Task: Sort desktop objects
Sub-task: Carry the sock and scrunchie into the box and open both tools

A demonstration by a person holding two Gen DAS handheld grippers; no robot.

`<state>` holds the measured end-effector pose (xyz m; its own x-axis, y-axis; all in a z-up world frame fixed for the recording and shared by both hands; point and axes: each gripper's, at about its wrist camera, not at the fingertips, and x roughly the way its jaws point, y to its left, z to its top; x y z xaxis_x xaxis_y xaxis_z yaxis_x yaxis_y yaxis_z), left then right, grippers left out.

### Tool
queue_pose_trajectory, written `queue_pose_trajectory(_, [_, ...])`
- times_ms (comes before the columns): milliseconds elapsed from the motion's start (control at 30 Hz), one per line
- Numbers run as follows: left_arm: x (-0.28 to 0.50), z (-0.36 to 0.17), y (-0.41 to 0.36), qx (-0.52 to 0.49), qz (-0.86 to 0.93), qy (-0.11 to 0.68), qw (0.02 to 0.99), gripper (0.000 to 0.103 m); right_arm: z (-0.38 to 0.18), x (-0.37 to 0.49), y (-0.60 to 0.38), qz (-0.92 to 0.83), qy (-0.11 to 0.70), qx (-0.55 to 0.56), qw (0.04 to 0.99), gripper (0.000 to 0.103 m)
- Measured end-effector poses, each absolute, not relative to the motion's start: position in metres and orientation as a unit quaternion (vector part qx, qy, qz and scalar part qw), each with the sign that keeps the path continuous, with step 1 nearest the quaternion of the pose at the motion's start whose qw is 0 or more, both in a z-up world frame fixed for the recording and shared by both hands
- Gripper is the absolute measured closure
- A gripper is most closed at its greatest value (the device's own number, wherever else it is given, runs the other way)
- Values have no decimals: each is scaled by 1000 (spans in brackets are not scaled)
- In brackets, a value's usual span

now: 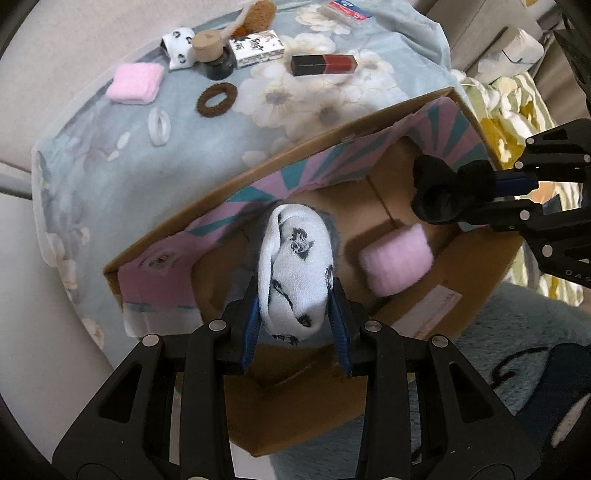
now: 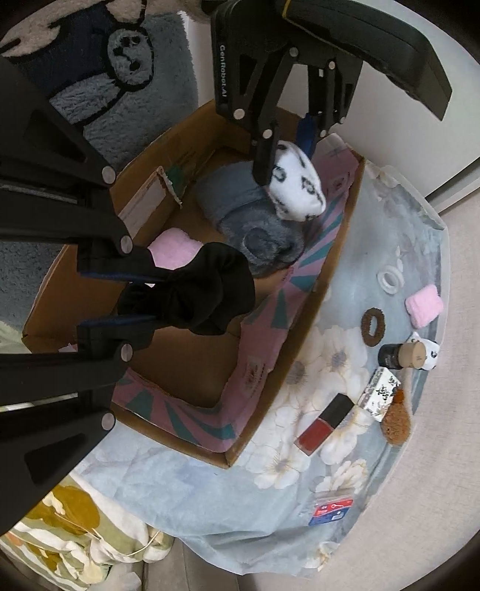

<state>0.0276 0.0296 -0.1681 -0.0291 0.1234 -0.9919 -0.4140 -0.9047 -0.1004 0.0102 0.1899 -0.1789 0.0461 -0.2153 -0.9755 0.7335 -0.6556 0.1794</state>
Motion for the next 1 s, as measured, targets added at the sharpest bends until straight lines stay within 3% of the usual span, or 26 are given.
queue_pose_trajectory(400, [26,-166,26,-663,713,87,210,70,-185,9,185,-639,201,645,369,87])
queue_pose_trajectory(433, [25,-165,27,-663,712,85,215,66,-186,8,185,-636,197,649,369,78])
queue_pose_trajectory(467, [26,-165,27,-663,712,85,215,52,-187,7,184,-632,195,654,367,72])
queue_pose_trajectory(500, [26,-165,28,-663,712,87,214,39,-188,6,184,-632,194,656,364,57])
queue_pose_trajectory(533, [26,-164,28,-659,717,91,210,8,-189,5,184,-634,194,657,359,38])
queue_pose_trajectory(567, [26,-162,28,-653,723,94,207,0,-191,3,184,-635,199,660,348,28])
queue_pose_trajectory(600, [26,-160,27,-647,728,96,206,0,-192,2,184,-636,201,661,343,19])
queue_pose_trajectory(700, [24,-156,25,-645,730,95,205,0,-191,1,185,-642,193,656,346,18])
queue_pose_trajectory(800, [23,-153,23,-643,732,99,200,0,-189,-1,186,-645,178,655,351,2])
queue_pose_trajectory(1000, [21,-147,19,-637,739,92,199,0,-182,-4,186,-645,148,650,374,1])
